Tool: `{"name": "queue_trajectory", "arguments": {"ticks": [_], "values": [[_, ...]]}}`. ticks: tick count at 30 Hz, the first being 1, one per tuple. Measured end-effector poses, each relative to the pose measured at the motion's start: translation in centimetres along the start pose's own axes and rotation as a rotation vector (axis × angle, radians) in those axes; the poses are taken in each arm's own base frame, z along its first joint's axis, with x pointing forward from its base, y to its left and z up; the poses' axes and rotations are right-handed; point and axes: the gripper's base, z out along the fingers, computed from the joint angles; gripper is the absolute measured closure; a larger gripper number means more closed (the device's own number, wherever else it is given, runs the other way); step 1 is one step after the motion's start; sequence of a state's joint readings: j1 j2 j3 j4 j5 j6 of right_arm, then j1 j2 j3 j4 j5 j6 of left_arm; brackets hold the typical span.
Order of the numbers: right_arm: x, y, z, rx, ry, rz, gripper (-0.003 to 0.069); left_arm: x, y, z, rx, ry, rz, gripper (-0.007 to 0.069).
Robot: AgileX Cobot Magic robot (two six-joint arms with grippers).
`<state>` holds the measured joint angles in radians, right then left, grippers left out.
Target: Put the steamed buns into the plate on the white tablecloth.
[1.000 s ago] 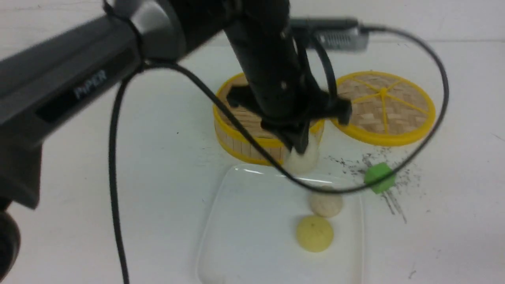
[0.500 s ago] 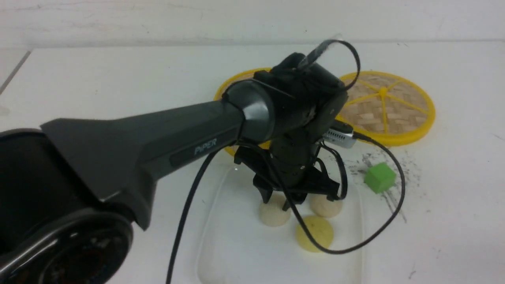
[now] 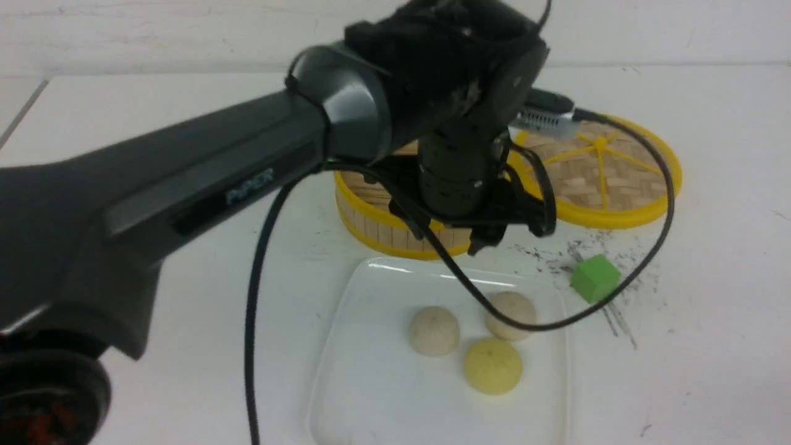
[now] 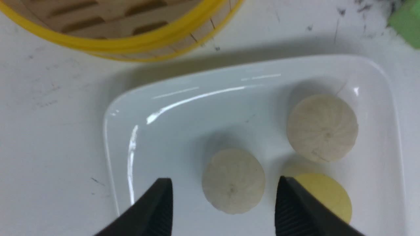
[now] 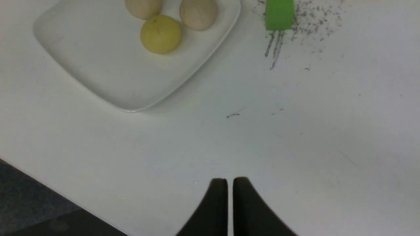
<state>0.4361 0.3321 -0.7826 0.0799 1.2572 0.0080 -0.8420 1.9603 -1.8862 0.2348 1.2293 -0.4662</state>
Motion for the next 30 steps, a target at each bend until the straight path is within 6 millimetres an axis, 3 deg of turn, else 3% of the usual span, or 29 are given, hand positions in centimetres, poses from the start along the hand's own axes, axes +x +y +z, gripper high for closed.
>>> {"name": "queue_trajectory", "arguments": {"ticks": [4, 6, 11, 13, 19, 30], "values": [[0.2, -0.2, 0.2, 0.023, 0.0, 0.03, 0.061, -0.1, 0.6, -2.3, 0.011, -0.047, -0.009, 0.0272], [0.2, -0.4, 1.5, 0.032, -0.049, 0.077, 0.0636, -0.1, 1.0, -3.7, 0.019, -0.076, -0.004, 0.0369], [-1.0, -0.8, 4.0, 0.026, -0.294, 0.111, 0.0675, 0.0, 1.3, -4.8, 0.024, -0.1, 0.042, 0.0568], [-1.4, -0.9, 4.8, 0.026, -0.404, 0.101, 0.0674, 0.0, 1.3, -4.8, 0.022, -0.1, 0.061, 0.0615], [-1.8, -1.0, 5.6, 0.019, -0.541, 0.093, 0.0674, 0.0, 1.3, -4.8, 0.022, -0.1, 0.075, 0.0622], [-1.8, -1.0, 5.7, 0.018, -0.554, 0.094, 0.0669, -0.1, 1.4, -4.8, 0.011, -0.105, 0.084, 0.0622]]}}
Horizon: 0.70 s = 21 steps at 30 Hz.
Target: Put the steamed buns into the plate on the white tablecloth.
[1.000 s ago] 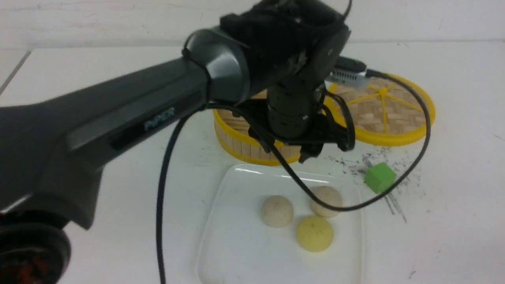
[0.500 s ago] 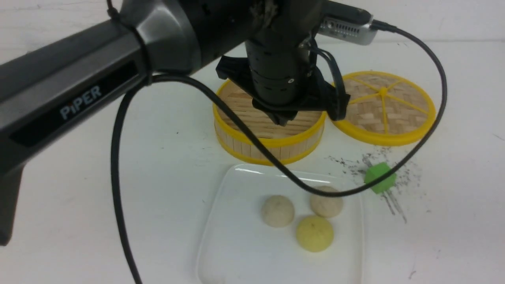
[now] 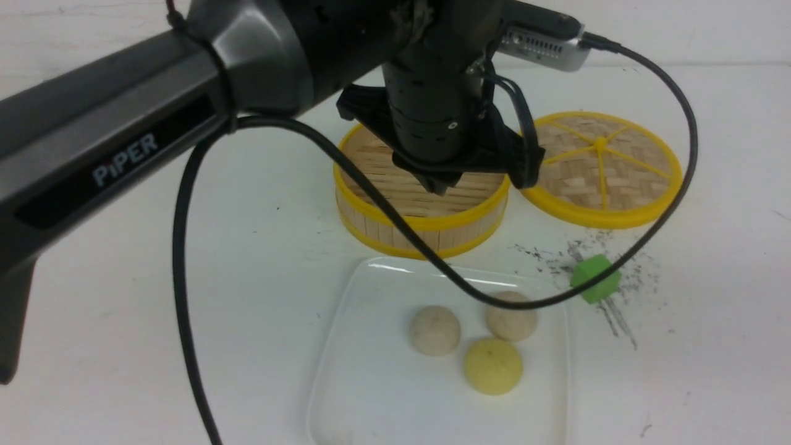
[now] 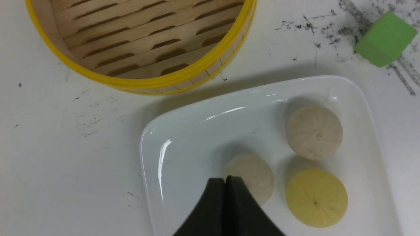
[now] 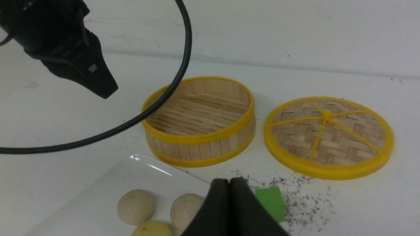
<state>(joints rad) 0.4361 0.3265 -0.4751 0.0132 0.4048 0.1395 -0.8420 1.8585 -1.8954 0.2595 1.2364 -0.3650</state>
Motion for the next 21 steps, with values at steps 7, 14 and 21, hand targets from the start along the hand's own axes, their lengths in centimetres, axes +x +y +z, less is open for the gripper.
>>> {"name": "queue_trajectory", "arguments": {"ticks": [7, 14, 21], "values": [[0.0, 0.0, 0.0, 0.0, -0.003, 0.0, 0.0667, 0.0, 0.1, 0.0, -0.007, -0.003, 0.003, 0.0613], [2.2, -0.7, 0.1, 0.048, -0.018, 0.008, 0.0664, 0.0, 0.1, 0.0, -0.01, -0.004, 0.004, 0.0613], [8.7, -2.9, 0.3, 0.24, 0.024, 0.034, 0.0659, -0.2, 0.5, -0.1, -0.052, -0.021, 0.019, 0.0609]]}}
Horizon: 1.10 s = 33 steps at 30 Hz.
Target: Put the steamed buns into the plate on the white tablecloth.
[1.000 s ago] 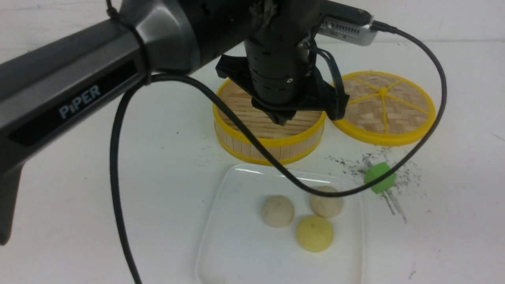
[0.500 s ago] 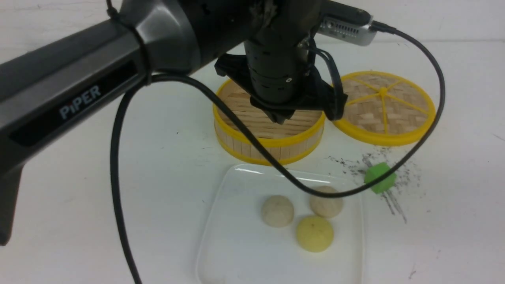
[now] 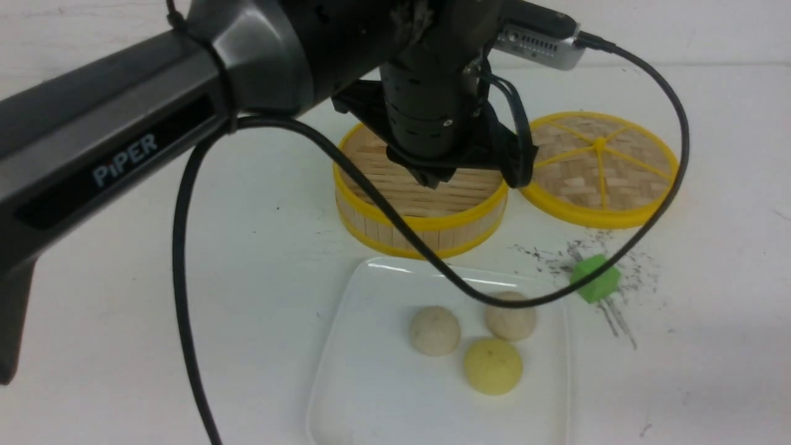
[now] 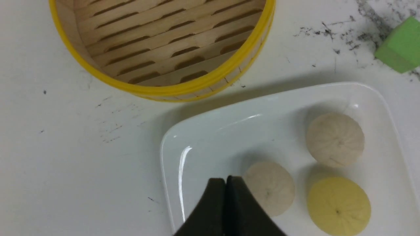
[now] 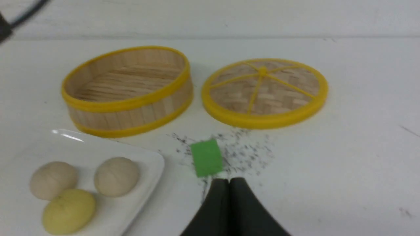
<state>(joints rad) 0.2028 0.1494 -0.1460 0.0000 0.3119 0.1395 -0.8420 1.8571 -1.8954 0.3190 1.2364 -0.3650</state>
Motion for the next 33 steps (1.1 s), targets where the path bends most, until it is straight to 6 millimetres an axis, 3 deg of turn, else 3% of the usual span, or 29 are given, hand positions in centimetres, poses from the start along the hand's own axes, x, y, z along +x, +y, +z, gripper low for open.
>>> {"name": "queue_trajectory", "arguments": {"ticks": [4, 5, 7, 8, 9, 10, 11, 12, 18, 21, 24, 28, 31, 33], "values": [[3.6, -1.0, 0.4, 0.084, 0.046, -0.018, 0.0657, -0.1, 0.7, -1.5, -0.012, -0.038, -0.003, 0.0608], [3.7, -1.1, 0.4, 0.089, 0.044, -0.017, 0.0657, -0.1, 0.7, -1.6, -0.011, -0.041, -0.004, 0.0608], [5.0, -1.4, 0.4, 0.12, 0.056, -0.014, 0.0655, 0.0, 1.5, -4.0, -0.004, -0.093, -0.018, 0.0608], [5.1, -1.4, 0.4, 0.123, 0.058, -0.014, 0.0655, 0.0, 1.6, -4.2, -0.004, -0.098, -0.02, 0.0608], [5.3, -1.5, 0.2, 0.139, 0.057, -0.011, 0.0654, 0.2, 2.4, -6.3, 0.002, -0.143, -0.029, 0.0607], [5.3, -1.5, 0.2, 0.141, 0.057, -0.012, 0.0654, 0.3, 2.5, -6.5, 0.003, -0.148, -0.031, 0.0607], [5.3, -1.6, 0.1, 0.154, 0.058, -0.008, 0.0653, 0.6, 3.3, -8.7, 0.011, -0.195, -0.045, 0.0606], [5.4, -1.6, 0.1, 0.156, 0.059, -0.008, 0.0653, 0.6, 3.4, -9.0, 0.011, -0.201, -0.047, 0.0606], [5.4, -1.9, 0.0, 0.202, 0.059, 0.003, 0.0647, 3.0, 6.6, -16.9, 0.052, -0.376, -0.105, 0.0606], [5.3, -1.9, 0.0, 0.206, 0.059, 0.004, 0.0645, 4.9, 8.4, -20.9, 0.076, -0.472, -0.138, 0.0606], [5.3, -1.9, 0.0, 0.206, 0.059, 0.004, 0.0641, 7.0, 9.8, -23.4, 0.089, -0.526, -0.157, 0.0606], [5.3, -1.9, 0.0, 0.206, 0.061, 0.004, 0.0639, 9.7, 10.7, -24.0, 0.085, -0.523, -0.155, 0.0606], [5.3, -1.9, 0.0, 0.206, 0.061, 0.004, 0.0639, 13.5, 11.3, -22.7, 0.072, -0.462, -0.141, 0.0606], [5.4, -1.9, 0.0, 0.207, 0.062, 0.004, 0.0639, 16.3, 11.2, -20.6, 0.07, -0.391, -0.145, 0.0606]]}}
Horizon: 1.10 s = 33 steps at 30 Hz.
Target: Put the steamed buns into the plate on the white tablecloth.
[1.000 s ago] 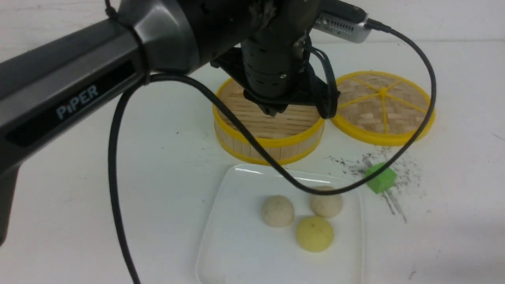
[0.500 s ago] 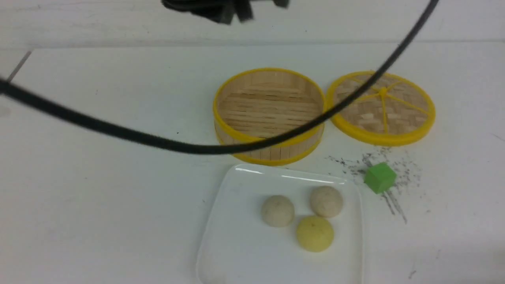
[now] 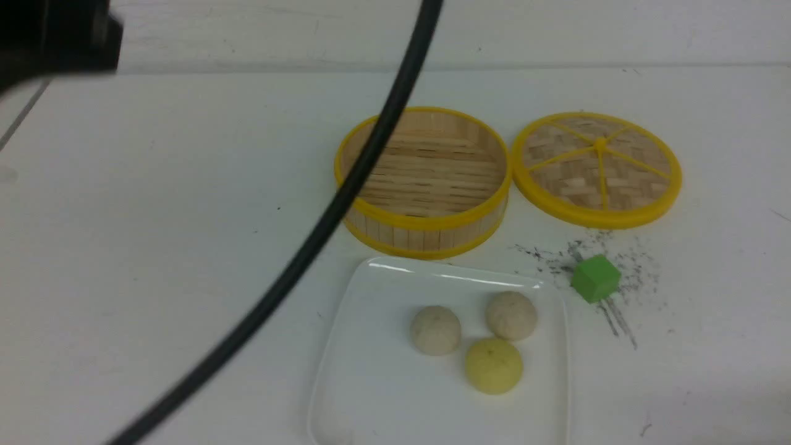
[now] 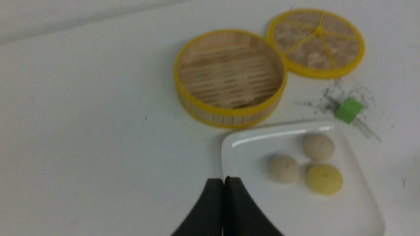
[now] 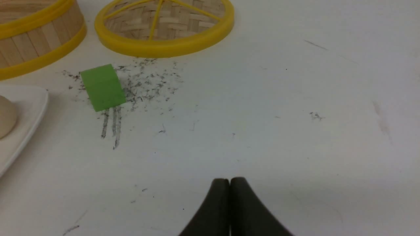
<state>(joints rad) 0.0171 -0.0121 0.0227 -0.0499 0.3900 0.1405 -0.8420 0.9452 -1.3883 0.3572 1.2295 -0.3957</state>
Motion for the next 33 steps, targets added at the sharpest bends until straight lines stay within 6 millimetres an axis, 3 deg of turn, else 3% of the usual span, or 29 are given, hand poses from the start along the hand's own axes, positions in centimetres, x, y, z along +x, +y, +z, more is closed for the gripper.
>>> {"name": "queue_trajectory", "arguments": {"ticks": [2, 3, 6, 12, 16, 22, 29, 33], "values": [[0.0, 0.0, 0.0, 0.0, 0.0, 0.0, 0.0639, 1.6, 0.3, 0.1, 0.015, -0.003, -0.018, 0.0606], [0.0, 0.0, 0.0, 0.0, 0.0, 0.0, 0.0639, 4.5, 0.5, 1.1, 0.057, -0.039, -0.052, 0.0606], [0.0, 0.0, 0.0, 0.0, 0.0, 0.0, 0.0636, 8.0, 0.3, 2.7, 0.144, -0.14, -0.132, 0.0605], [0.0, 0.0, 0.0, 0.0, 0.0, -0.005, 0.0636, 11.6, -0.7, 5.1, 0.345, -0.398, -0.184, 0.0601], [0.0, 0.0, 0.0, 0.0, 0.0, -0.008, 0.0633, 12.7, -1.1, 6.1, 0.386, -0.444, -0.144, 0.0595], [0.0, 0.0, 0.0, 0.0, 0.001, -0.008, 0.0623, 14.8, -0.9, 7.8, 0.336, -0.351, -0.111, 0.059], [0.0, 0.0, 0.0, 0.0, 0.001, -0.008, 0.0615, 15.0, -0.8, 7.9, 0.318, -0.331, -0.102, 0.0589], [0.0, 0.0, 0.0, 0.0, 0.001, -0.008, 0.0608, 15.7, -0.4, 7.0, 0.317, -0.38, 0.008, 0.0587]]}}
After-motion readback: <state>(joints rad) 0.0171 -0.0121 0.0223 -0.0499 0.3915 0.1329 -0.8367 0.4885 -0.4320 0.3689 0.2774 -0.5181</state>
